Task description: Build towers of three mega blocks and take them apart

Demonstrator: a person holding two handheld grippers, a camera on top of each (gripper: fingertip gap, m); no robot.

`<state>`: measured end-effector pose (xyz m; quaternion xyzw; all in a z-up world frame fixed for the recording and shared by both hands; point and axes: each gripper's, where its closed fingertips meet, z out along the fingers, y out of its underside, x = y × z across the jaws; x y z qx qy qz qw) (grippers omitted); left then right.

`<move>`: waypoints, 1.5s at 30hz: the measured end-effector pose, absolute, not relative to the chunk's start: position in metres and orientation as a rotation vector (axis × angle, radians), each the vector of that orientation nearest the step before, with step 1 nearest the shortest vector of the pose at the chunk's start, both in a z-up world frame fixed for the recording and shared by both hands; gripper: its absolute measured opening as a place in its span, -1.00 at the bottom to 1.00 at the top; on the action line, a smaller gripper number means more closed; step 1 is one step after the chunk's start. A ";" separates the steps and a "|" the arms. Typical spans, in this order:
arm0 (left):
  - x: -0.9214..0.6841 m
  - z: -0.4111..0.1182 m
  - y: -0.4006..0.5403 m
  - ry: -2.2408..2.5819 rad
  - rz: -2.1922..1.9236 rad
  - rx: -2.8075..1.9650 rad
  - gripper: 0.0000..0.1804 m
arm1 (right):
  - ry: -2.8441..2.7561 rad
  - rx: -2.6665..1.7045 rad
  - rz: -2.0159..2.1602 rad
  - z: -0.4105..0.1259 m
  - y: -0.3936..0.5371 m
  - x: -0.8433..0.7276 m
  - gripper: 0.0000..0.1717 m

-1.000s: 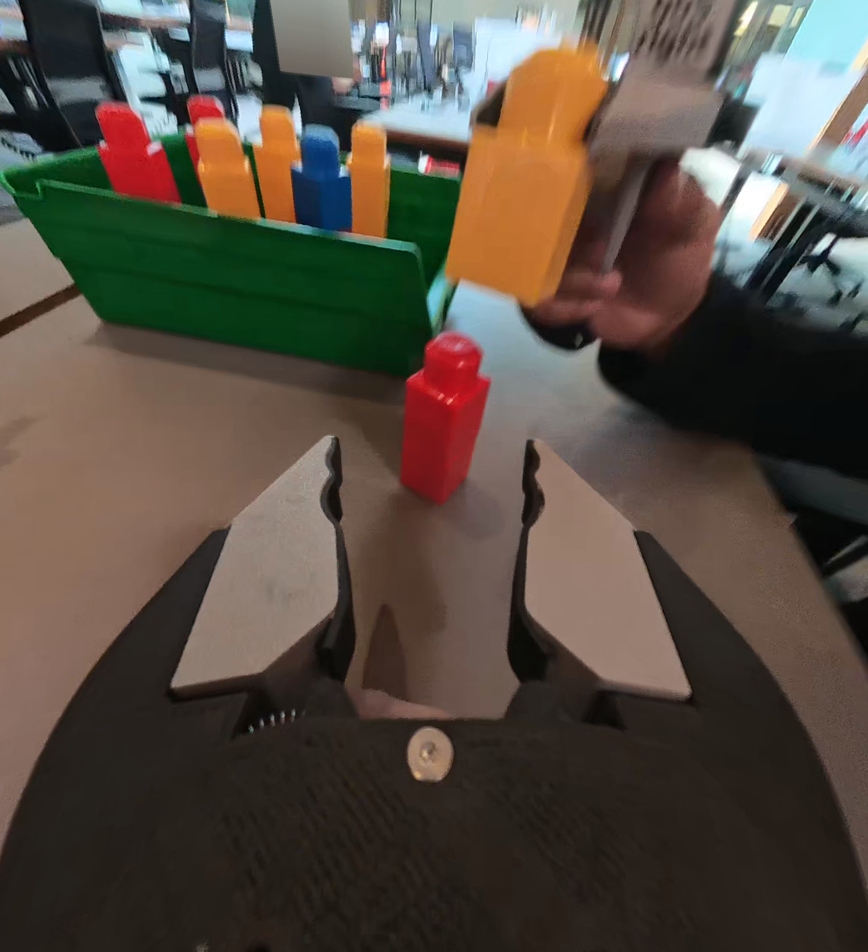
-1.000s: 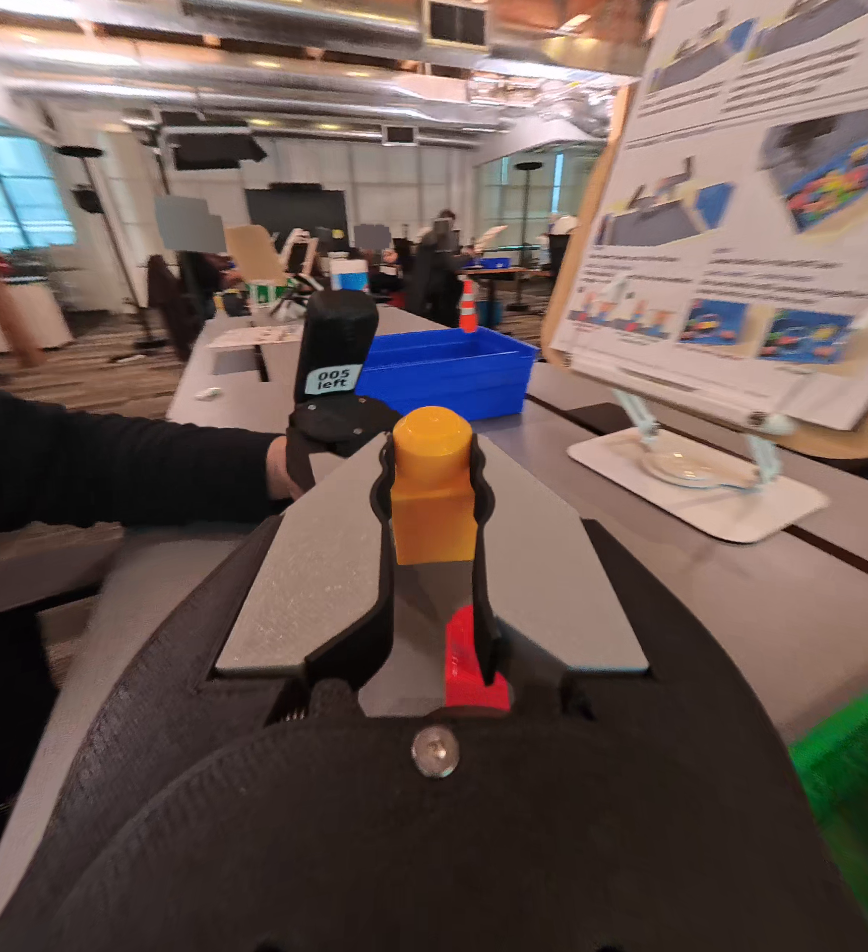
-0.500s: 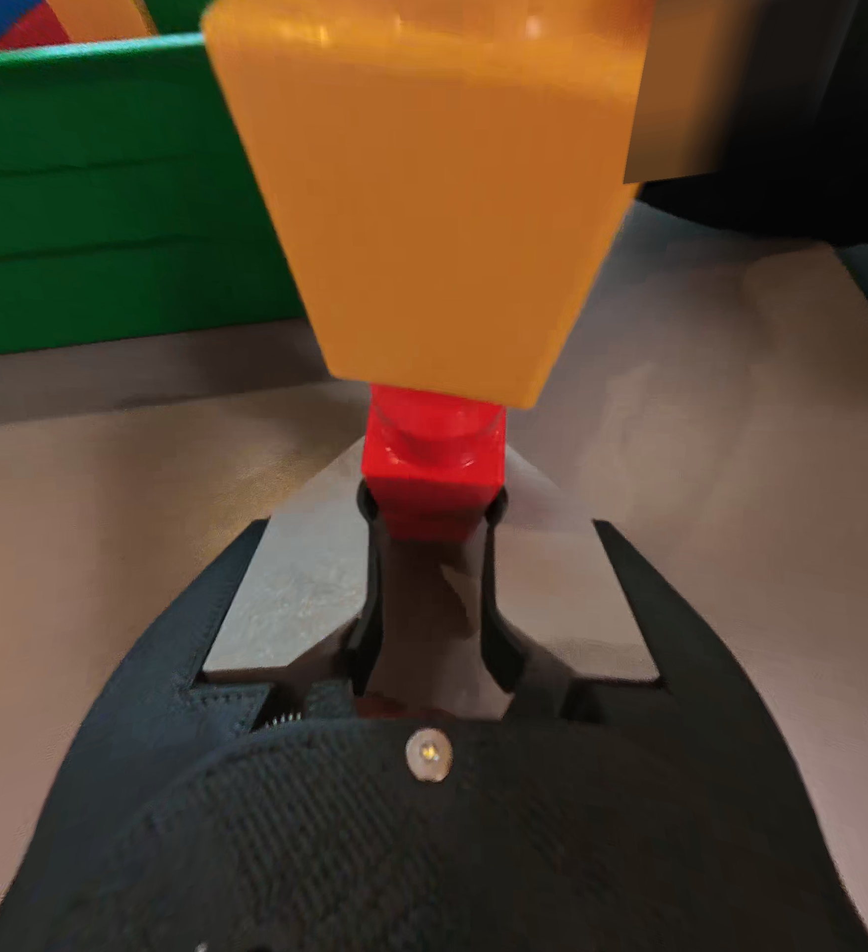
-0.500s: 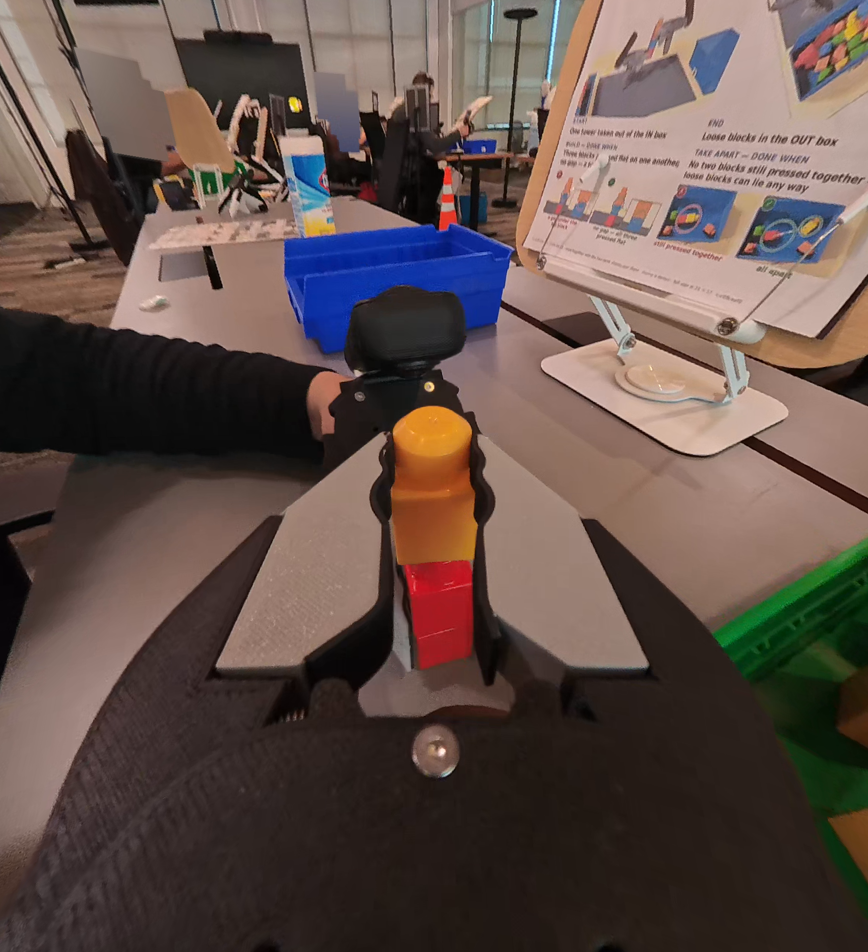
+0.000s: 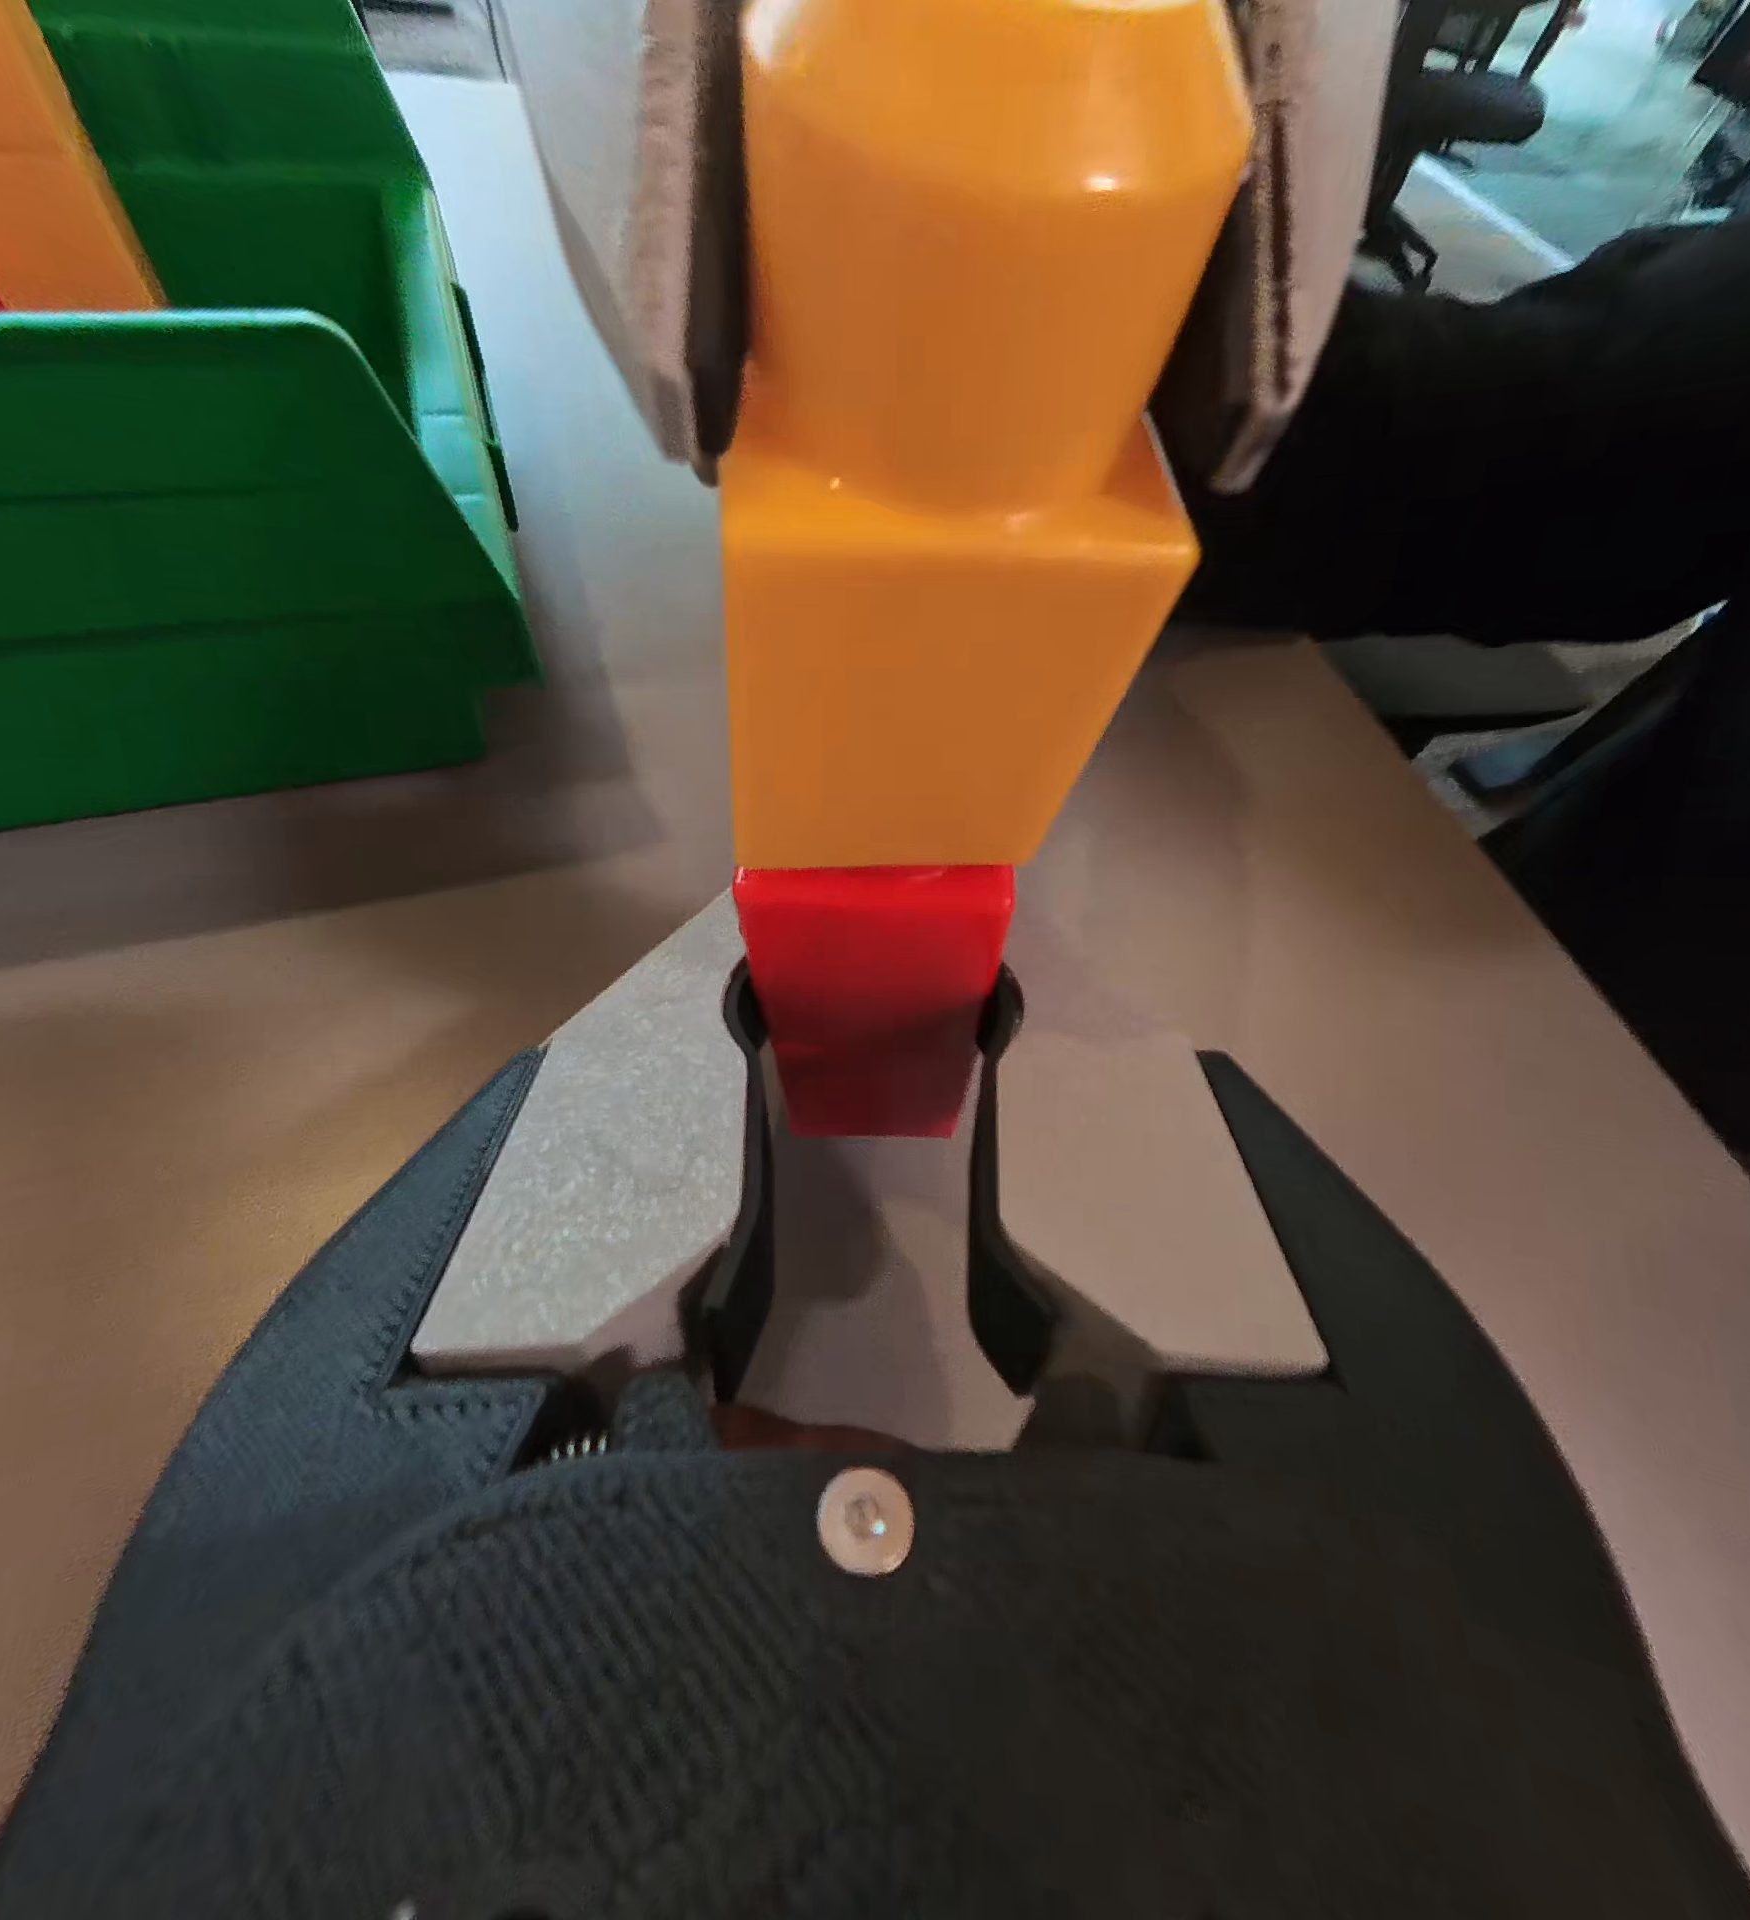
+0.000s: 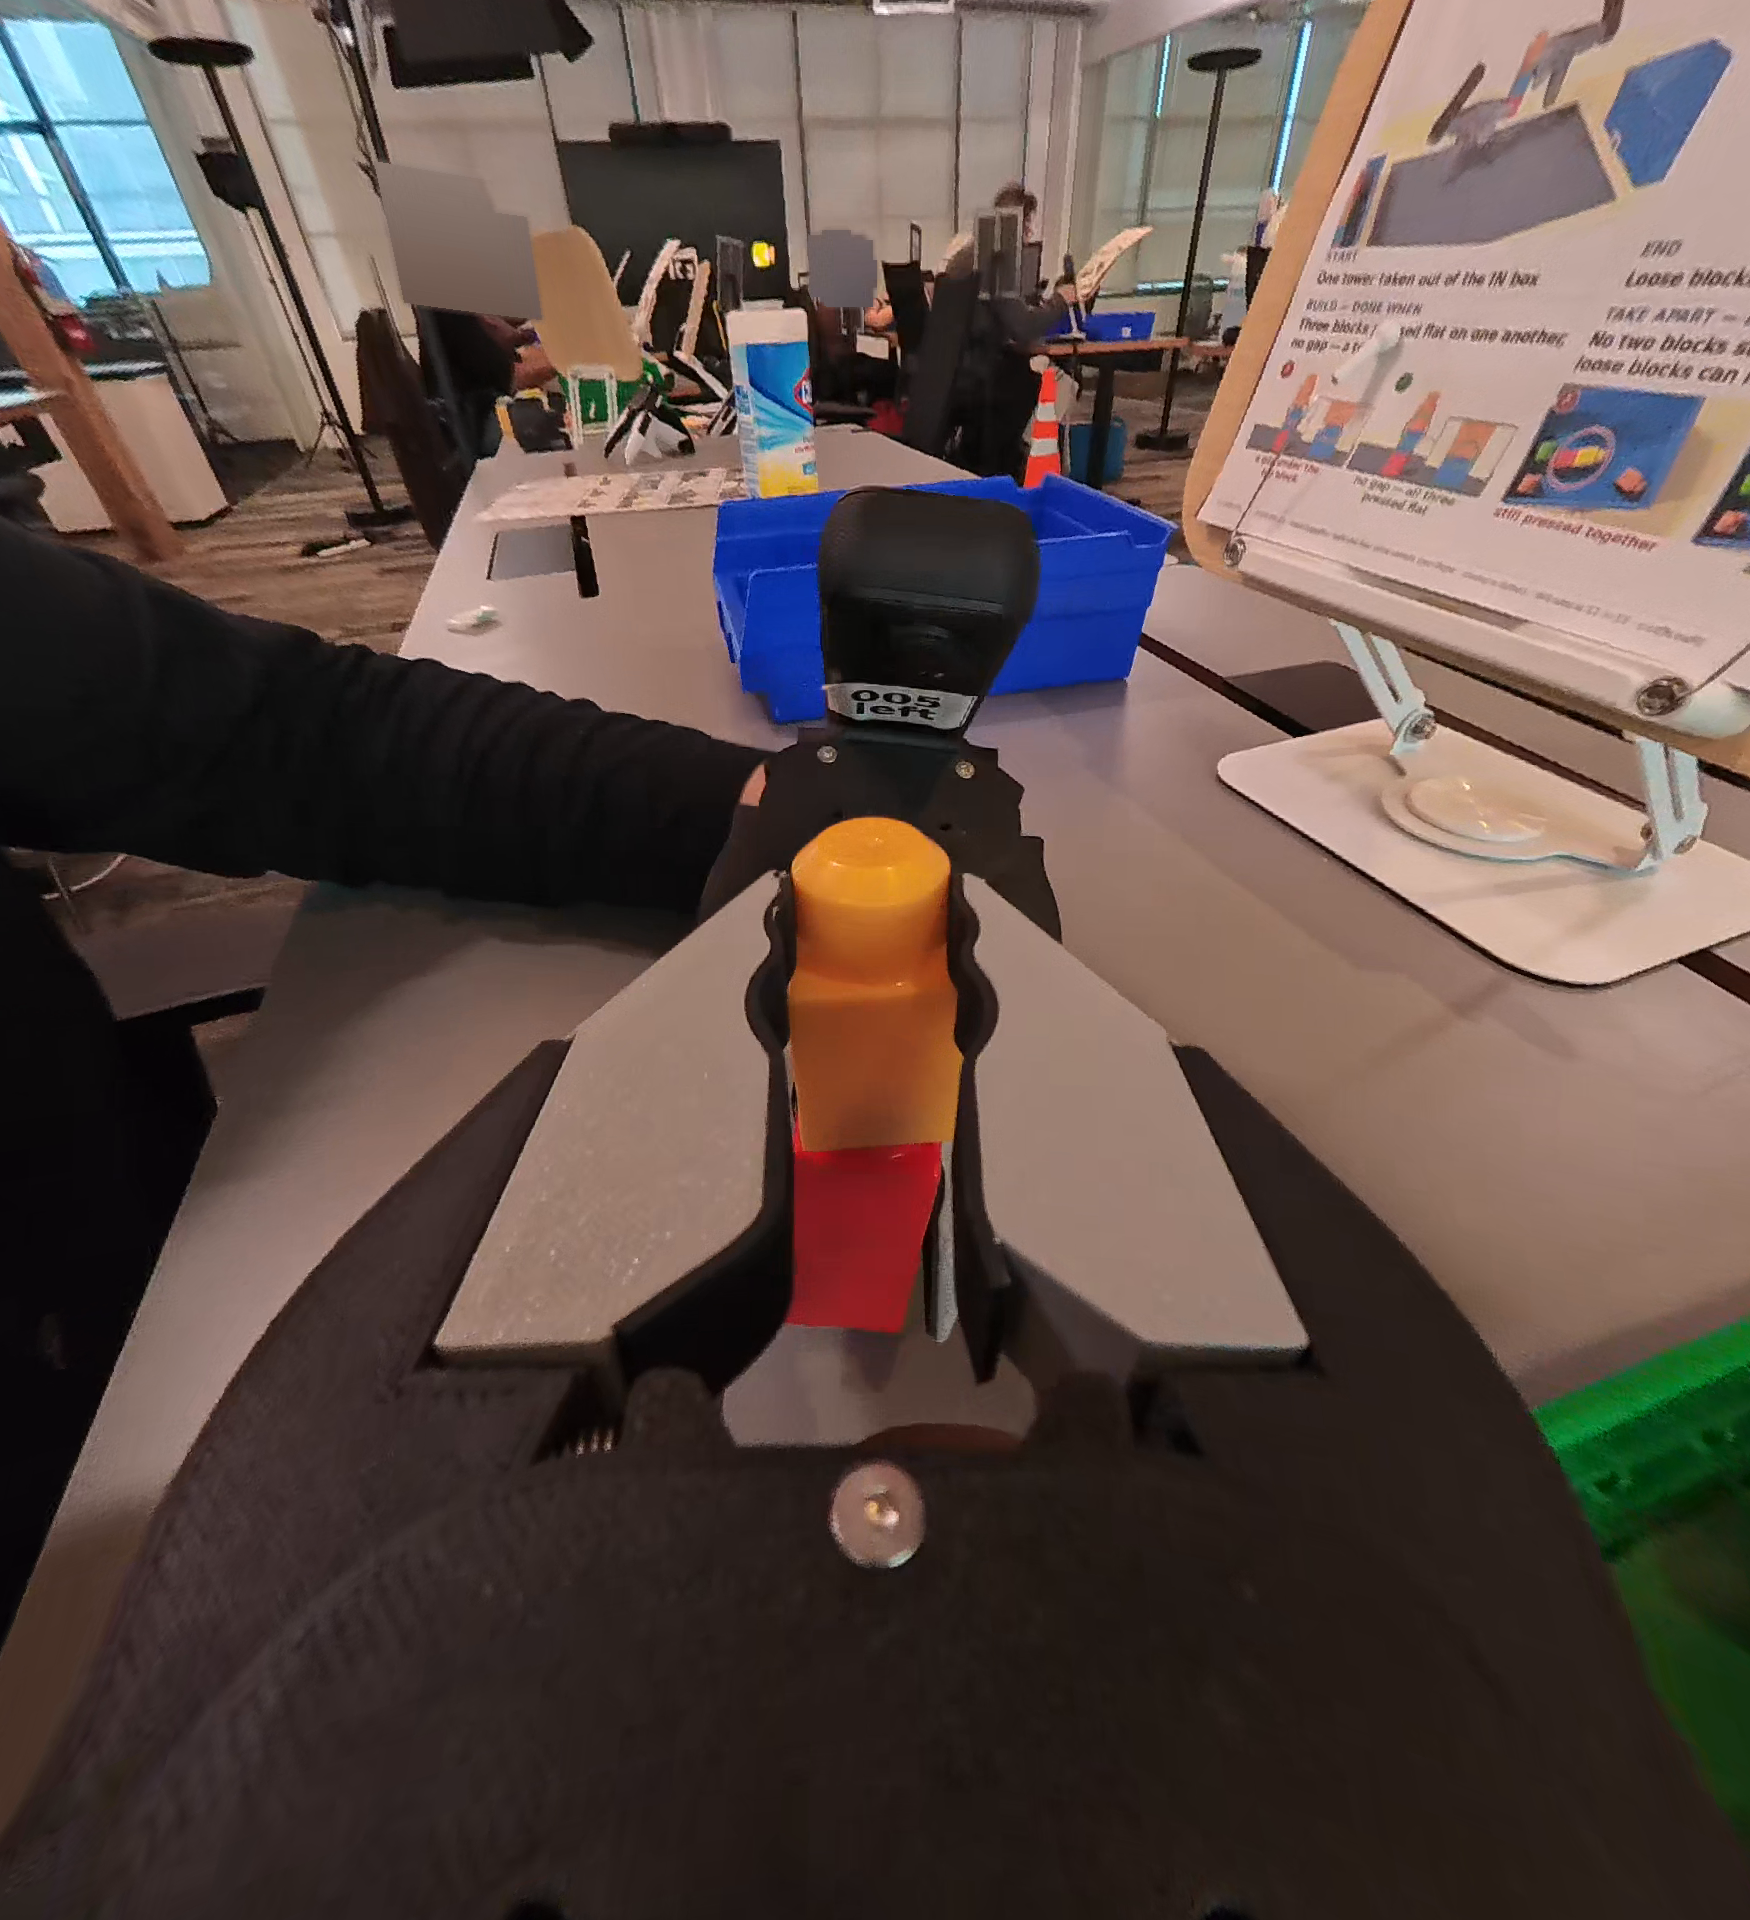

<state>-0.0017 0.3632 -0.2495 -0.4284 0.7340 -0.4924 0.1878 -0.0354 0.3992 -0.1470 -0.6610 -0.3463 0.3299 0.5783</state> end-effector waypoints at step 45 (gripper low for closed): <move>0.009 -0.217 0.364 1.795 -1.624 -1.216 -0.59 | -0.625 -1.498 0.903 -0.136 0.412 -0.026 -0.60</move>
